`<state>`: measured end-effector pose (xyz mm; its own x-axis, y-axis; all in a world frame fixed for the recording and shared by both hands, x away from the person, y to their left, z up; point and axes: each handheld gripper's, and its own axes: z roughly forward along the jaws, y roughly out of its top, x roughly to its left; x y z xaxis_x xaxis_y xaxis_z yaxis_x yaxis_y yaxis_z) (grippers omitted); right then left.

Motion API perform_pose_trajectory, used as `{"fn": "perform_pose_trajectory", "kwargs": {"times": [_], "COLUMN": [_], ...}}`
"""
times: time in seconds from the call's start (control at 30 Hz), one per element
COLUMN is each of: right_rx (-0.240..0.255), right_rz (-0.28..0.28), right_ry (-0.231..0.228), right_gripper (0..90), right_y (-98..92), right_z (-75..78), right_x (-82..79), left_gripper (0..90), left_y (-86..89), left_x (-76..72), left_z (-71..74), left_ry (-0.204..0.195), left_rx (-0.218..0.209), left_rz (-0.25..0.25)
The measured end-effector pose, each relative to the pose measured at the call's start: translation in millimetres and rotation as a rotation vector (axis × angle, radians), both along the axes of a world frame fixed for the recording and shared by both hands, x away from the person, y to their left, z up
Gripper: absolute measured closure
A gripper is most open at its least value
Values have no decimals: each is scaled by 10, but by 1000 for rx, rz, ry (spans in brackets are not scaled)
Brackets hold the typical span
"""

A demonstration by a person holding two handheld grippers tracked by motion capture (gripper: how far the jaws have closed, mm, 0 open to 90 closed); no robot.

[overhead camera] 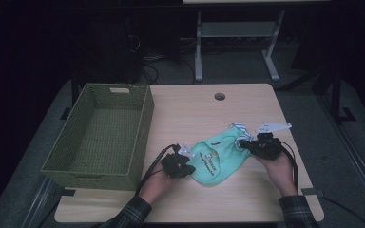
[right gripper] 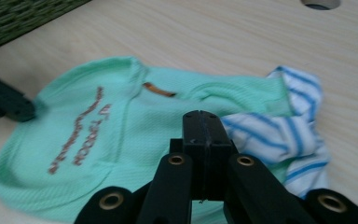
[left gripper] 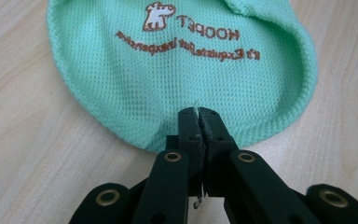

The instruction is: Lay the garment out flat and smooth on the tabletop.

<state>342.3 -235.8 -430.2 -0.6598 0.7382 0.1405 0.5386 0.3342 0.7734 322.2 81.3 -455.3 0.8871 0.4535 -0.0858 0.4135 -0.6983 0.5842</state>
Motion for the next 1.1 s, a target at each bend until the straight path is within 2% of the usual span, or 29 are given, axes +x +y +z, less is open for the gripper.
{"fn": "perform_pose_trajectory", "kwargs": {"times": [0.1, 0.33, 0.47, 0.53, 0.57, 0.67, 0.7, 0.77, 0.8, 0.9, 0.97, 1.03, 1.1], "right_rx": [11, -22, -37, -33, -45, -39, -58, -64, -80, -82, -86, -86, -86], "right_rz": [38, 73, 73, 65, 60, 54, 53, 56, 57, 60, 63, 60, 59], "right_ry": [28, 64, 60, 66, 61, 61, 56, 61, 62, 43, 38, 41, 42], "right_gripper": [900, 900, 900, 899, 899, 899, 899, 899, 899, 900, 899, 899, 899], "right_y": [91, 231, 258, 263, 263, 272, 276, 283, 293, 309, 311, 313, 314], "right_z": [-57, -234, -308, -364, -378, -397, -408, -417, -433, -442, -443, -441, -440], "right_x": [-170, -396, -448, -485, -490, -493, -485, -482, -477, -496, -497, -495, -497], "left_gripper": [880, 880, 880, 879, 879, 877, 874, 868, 864, 863, 862, 862, 864], "left_y": [-3, -1, 6, 8, 8, 8, -1, -16, -31, -88, -142, -207, -277], "left_x": [-2, -3, 3, 8, 8, 22, 21, 34, 49, 115, 191, 287, 383], "left_z": [-2, 0, -2, -11, -11, -9, -10, 8, 29, 90, 133, 170, 196], "left_ry": [0, -5, -2, 3, 3, 10, 15, 19, 13, -1, -6, -20, -28], "left_rx": [-4, 1, -3, -20, -20, -21, -28, -19, -11, -20, -30, -19, -26], "left_rz": [4, -1, -6, 0, 0, -9, -5, -17, -23, -21, -20, -35, -38]}}
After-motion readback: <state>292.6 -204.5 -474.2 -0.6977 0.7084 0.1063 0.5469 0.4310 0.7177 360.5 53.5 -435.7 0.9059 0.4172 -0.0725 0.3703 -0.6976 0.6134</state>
